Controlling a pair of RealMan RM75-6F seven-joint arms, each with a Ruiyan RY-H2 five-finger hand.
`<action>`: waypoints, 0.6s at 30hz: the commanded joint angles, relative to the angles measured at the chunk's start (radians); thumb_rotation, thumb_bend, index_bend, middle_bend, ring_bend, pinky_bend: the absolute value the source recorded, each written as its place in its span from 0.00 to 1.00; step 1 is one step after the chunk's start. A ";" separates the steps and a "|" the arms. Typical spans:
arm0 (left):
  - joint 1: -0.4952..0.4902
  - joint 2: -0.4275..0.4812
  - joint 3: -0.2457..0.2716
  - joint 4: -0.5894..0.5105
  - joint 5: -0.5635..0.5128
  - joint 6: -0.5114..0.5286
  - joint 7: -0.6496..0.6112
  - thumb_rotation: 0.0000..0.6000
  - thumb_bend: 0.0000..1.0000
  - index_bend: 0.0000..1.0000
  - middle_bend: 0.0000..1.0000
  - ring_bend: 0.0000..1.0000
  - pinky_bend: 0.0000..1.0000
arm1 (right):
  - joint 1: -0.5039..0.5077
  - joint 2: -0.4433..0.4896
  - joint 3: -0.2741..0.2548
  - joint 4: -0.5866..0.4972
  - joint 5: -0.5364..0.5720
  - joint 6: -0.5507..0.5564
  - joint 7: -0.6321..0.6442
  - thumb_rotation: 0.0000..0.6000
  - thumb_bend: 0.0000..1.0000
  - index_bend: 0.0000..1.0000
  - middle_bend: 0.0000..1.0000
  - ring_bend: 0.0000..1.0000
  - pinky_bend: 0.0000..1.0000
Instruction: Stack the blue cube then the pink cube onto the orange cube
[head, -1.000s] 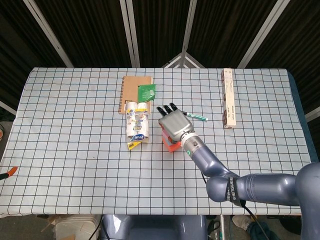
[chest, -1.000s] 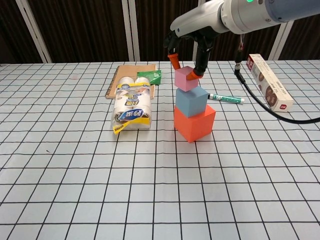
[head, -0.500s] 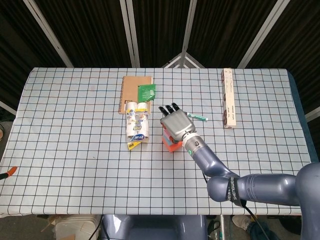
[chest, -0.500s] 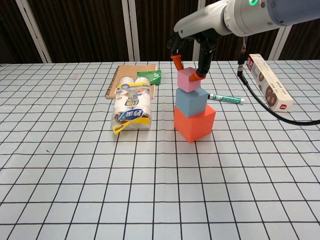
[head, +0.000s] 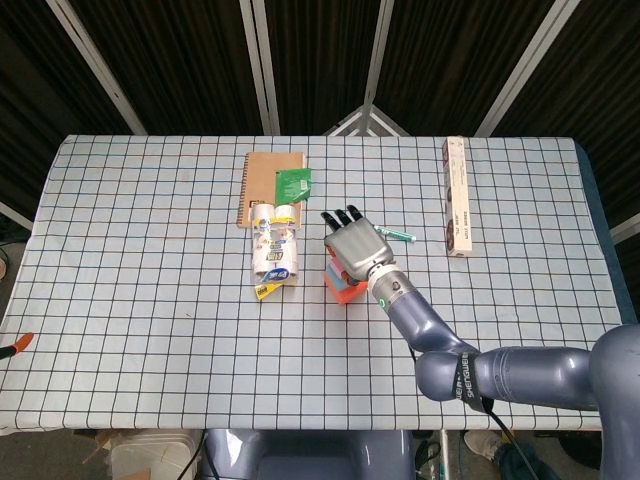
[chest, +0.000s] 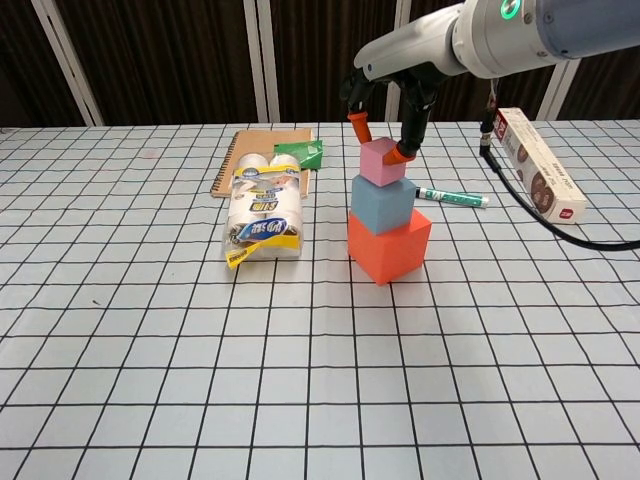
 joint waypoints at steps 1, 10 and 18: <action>0.000 0.000 0.000 0.000 -0.001 0.000 0.001 1.00 0.12 0.08 0.00 0.00 0.00 | -0.002 0.001 -0.001 0.000 -0.001 -0.002 0.000 1.00 0.41 0.47 0.00 0.01 0.00; -0.001 -0.002 -0.001 -0.001 -0.002 0.000 0.006 1.00 0.12 0.08 0.00 0.00 0.00 | -0.007 0.004 0.004 -0.007 -0.009 -0.007 0.005 1.00 0.41 0.47 0.00 0.01 0.00; 0.001 -0.002 -0.002 -0.001 -0.005 0.003 0.007 1.00 0.12 0.08 0.00 0.00 0.00 | -0.010 -0.003 0.003 0.001 -0.007 -0.002 0.002 1.00 0.41 0.47 0.00 0.01 0.00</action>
